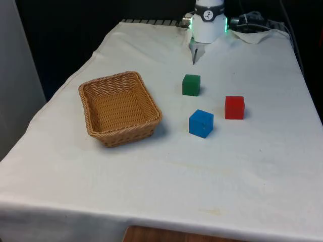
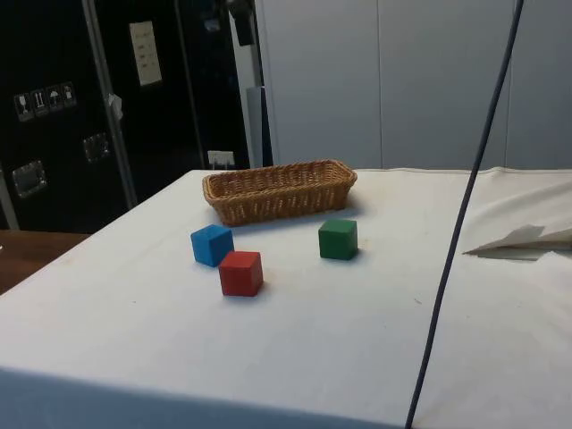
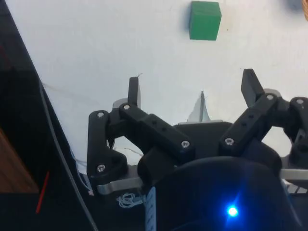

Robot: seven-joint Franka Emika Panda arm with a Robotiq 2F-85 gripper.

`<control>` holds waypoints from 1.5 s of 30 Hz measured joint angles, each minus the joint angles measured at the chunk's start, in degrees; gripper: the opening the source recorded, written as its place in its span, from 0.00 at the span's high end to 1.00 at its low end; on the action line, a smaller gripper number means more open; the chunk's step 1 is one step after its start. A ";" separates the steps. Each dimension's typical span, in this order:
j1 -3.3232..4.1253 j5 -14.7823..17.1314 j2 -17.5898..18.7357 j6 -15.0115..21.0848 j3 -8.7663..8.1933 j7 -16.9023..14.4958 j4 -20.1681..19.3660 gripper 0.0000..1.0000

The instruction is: Pick up the blue cube and place it into the basket.

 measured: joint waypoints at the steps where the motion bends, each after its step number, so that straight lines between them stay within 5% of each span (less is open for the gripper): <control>1: 0.00 0.00 0.00 0.00 0.00 0.00 0.00 0.00; 20: 0.00 -1.03 0.17 1.60 0.29 6.70 0.17 0.00; 45: 0.06 -7.28 3.44 8.42 1.78 17.25 -0.06 0.00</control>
